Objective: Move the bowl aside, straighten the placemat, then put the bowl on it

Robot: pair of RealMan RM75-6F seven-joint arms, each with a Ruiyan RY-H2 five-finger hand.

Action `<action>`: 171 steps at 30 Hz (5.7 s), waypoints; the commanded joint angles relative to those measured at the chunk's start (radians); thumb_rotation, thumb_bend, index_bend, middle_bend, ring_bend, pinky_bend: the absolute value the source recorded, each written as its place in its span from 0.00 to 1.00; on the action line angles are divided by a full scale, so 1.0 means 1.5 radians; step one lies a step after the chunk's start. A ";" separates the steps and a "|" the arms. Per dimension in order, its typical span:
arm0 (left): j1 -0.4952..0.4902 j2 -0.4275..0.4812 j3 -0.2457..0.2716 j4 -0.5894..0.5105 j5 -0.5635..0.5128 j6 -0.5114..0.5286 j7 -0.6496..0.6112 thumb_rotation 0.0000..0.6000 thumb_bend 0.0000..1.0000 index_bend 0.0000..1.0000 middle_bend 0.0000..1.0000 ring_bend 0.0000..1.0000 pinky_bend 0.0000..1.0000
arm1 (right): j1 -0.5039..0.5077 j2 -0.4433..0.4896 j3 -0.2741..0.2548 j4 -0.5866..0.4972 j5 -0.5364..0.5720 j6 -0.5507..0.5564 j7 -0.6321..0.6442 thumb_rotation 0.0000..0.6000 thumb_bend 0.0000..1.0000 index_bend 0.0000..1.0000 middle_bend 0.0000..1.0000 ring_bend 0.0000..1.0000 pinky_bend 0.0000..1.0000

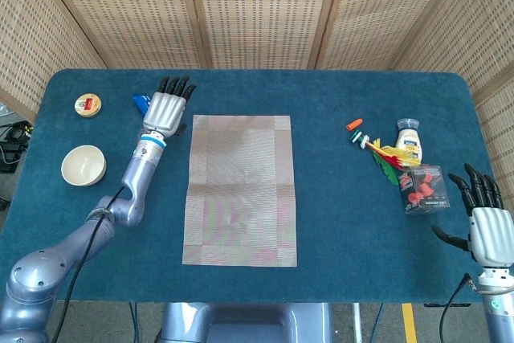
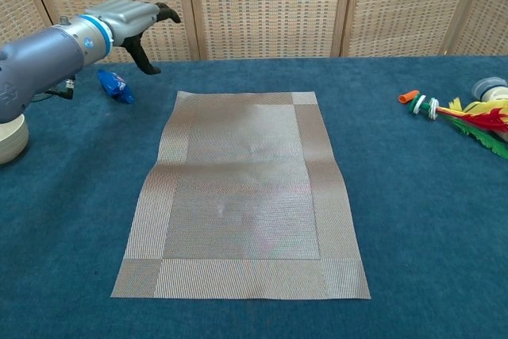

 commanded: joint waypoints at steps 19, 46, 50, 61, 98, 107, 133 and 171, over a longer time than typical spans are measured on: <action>0.341 0.363 0.175 -0.631 0.070 0.297 0.046 1.00 0.26 0.09 0.00 0.00 0.00 | 0.012 -0.019 -0.021 0.006 -0.029 -0.015 -0.010 1.00 0.09 0.17 0.00 0.00 0.00; 0.592 0.416 0.288 -0.700 0.199 0.559 0.032 1.00 0.26 0.09 0.00 0.00 0.00 | 0.106 -0.088 -0.060 0.026 -0.190 -0.041 0.038 1.00 0.07 0.20 0.00 0.00 0.00; 0.595 0.412 0.279 -0.690 0.197 0.550 0.028 1.00 0.26 0.09 0.00 0.00 0.00 | 0.147 -0.114 -0.054 -0.009 -0.203 -0.083 0.010 1.00 0.05 0.21 0.00 0.00 0.00; 0.602 0.410 0.258 -0.671 0.188 0.532 0.006 1.00 0.26 0.09 0.00 0.00 0.00 | 0.193 -0.214 -0.075 -0.015 -0.200 -0.147 -0.010 1.00 0.04 0.21 0.00 0.00 0.00; 0.618 0.415 0.218 -0.645 0.169 0.495 -0.029 1.00 0.26 0.10 0.00 0.00 0.00 | 0.193 -0.407 -0.144 0.240 -0.172 -0.147 0.065 1.00 0.12 0.21 0.00 0.00 0.00; 0.621 0.414 0.213 -0.645 0.170 0.495 -0.032 1.00 0.26 0.11 0.00 0.00 0.00 | 0.198 -0.385 -0.158 0.236 -0.170 -0.163 0.063 1.00 0.13 0.21 0.00 0.00 0.00; 0.628 0.414 0.200 -0.637 0.177 0.500 -0.053 1.00 0.26 0.14 0.00 0.00 0.00 | 0.186 -0.456 -0.137 0.306 -0.152 -0.117 0.092 1.00 0.46 0.23 0.00 0.00 0.00; 0.633 0.414 0.189 -0.631 0.172 0.500 -0.071 1.00 0.26 0.20 0.00 0.00 0.00 | 0.183 -0.525 -0.121 0.375 -0.137 -0.084 0.129 1.00 0.60 0.63 0.24 0.00 0.14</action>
